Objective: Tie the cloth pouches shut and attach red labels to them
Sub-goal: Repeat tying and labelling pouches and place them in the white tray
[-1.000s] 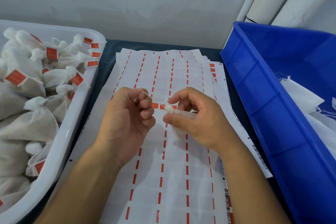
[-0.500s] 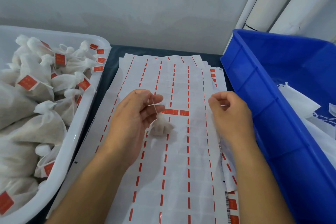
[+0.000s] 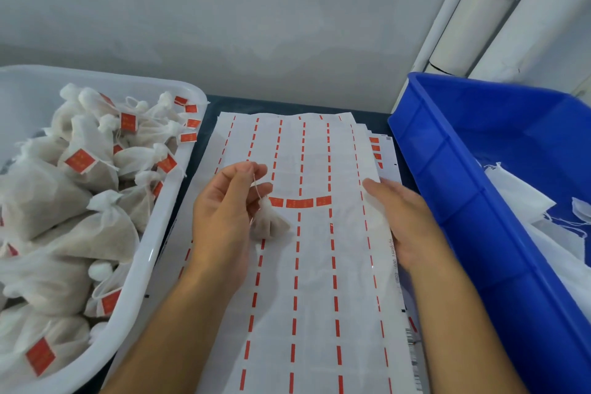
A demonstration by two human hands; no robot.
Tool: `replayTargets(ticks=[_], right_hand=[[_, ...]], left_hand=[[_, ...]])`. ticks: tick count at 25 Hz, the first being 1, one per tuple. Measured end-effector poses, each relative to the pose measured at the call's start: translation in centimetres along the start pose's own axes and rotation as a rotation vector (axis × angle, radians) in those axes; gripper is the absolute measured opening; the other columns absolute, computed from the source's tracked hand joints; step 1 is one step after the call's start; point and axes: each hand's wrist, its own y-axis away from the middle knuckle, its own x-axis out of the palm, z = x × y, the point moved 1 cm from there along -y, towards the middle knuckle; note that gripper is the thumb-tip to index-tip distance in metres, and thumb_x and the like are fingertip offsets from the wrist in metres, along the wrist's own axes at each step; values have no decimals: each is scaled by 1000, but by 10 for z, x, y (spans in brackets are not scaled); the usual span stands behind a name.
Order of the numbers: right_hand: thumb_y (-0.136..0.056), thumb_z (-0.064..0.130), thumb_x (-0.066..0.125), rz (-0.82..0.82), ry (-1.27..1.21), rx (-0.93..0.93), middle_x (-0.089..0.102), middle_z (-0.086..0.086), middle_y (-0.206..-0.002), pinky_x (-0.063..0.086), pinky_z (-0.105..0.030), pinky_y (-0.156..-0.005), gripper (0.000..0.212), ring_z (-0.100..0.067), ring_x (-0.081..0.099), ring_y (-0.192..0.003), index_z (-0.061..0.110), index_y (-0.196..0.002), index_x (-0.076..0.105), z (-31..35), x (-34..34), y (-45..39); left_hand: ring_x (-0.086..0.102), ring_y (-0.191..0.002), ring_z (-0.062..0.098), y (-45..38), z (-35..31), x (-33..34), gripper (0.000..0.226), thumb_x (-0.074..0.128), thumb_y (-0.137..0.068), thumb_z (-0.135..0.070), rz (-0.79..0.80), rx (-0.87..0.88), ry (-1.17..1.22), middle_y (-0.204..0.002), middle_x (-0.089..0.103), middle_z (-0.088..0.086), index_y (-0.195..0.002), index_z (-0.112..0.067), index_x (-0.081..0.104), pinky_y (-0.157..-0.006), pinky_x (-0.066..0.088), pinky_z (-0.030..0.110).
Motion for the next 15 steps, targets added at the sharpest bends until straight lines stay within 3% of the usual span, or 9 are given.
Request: replayTargets(ticks=[5, 6, 9, 11, 13, 15], right_hand=[[-93, 42, 71, 238, -17, 71, 79, 0, -110, 61, -44, -75, 29, -24, 78, -94, 31, -119, 71, -11, -3, 4], [-92, 42, 72, 258, -39, 75, 78, 0, -111, 62, -44, -75, 31, -25, 77, -96, 32, -122, 70, -13, -1, 5], [-93, 37, 73, 258, -109, 95, 78, -3, -114, 60, -54, -89, 33, -29, 76, -100, 30, -125, 69, -17, 2, 3], [-96, 34, 70, 266, -141, 115, 77, -4, -115, 59, -56, -91, 30, -31, 76, -102, 28, -125, 70, -18, 3, 4], [-98, 32, 68, 291, -166, 128, 77, -5, -116, 60, -54, -88, 25, -32, 76, -103, 28, -122, 71, -18, 5, 6], [-97, 31, 69, 297, -186, 124, 77, -6, -116, 61, -53, -85, 21, -33, 75, -102, 31, -117, 75, -17, 6, 6]], left_hand=[[72, -103, 3, -1, 6, -2, 23, 57, -104, -25, 41, 122, -97, -114, 74, -20, -110, -38, 75, -78, 61, 22], [69, -109, 1, 0, 8, -2, 26, 59, -103, -23, 77, 169, -162, -119, 71, -23, -118, -39, 73, -84, 60, 21], [45, -136, -5, 4, 12, 0, 48, 67, -93, -37, 127, 446, -607, -148, 44, -34, -137, -50, 54, -104, 41, 20], [34, -143, 0, 7, 12, 1, 57, 68, -87, -43, 145, 726, -879, -157, 35, -24, -141, -46, 50, -109, 33, 25], [46, -129, 0, 9, 15, 4, 53, 66, -90, -44, 221, 844, -1000, -147, 49, -18, -140, -44, 51, -105, 41, 26], [57, -102, -6, 6, 17, 14, 45, 62, -95, -49, 347, 704, -1060, -132, 59, -21, -139, -46, 53, -89, 52, 17]])
